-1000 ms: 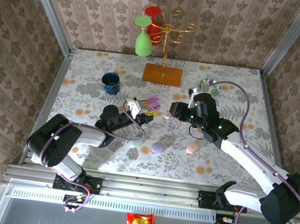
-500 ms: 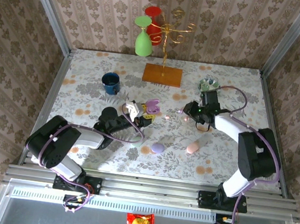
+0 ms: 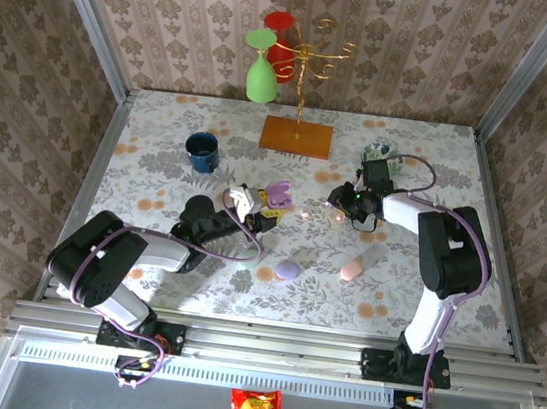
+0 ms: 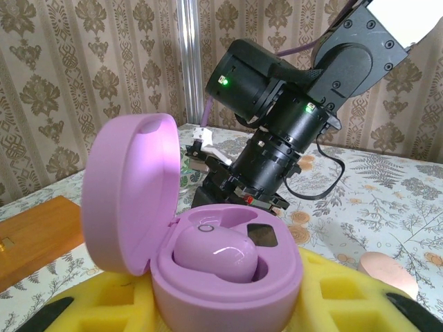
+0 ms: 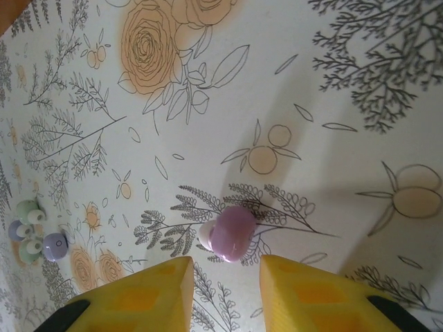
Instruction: Insert the wireless bluetooth earbuds into the charging case
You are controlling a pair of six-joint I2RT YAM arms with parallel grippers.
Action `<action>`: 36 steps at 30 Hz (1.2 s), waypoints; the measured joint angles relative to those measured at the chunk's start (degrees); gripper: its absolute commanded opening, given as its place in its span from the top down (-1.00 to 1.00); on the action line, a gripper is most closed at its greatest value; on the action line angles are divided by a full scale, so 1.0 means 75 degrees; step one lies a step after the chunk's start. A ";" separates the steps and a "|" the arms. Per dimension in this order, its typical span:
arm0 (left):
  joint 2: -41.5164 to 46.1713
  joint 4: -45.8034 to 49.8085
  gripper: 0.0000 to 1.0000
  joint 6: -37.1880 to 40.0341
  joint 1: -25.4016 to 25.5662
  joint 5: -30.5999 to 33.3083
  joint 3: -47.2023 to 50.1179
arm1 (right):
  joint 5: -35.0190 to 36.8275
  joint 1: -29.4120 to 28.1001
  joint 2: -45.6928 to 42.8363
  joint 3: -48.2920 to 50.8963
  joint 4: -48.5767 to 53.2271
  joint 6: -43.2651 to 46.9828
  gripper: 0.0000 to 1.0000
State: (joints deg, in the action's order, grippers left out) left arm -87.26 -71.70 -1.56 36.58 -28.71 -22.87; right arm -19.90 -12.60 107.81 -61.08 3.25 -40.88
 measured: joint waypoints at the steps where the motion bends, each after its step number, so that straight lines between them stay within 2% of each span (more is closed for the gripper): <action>1: 0.0000 0.0000 0.47 0.0000 -0.0006 0.0000 0.0000 | -0.0044 0.0003 0.0041 -0.0032 -0.0003 0.0023 0.35; 24: 0.0003 0.0000 0.47 0.0000 -0.0047 0.0000 0.0102 | -0.0385 0.0105 0.0670 -0.0513 0.0012 -0.0064 0.46; 29: 0.0067 0.0000 0.47 0.0000 -0.0073 0.0000 0.0117 | -0.0411 0.0105 0.0737 -0.0653 0.0181 -0.0009 0.59; 36: 0.0117 -0.0017 0.47 0.0000 -0.0090 0.0000 0.0157 | -0.0408 0.0105 0.0650 -0.0641 0.0259 0.0239 0.60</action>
State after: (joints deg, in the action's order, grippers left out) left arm -86.39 -71.83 -1.56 35.90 -28.71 -21.69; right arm -22.96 -11.81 112.68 -65.89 5.19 -39.09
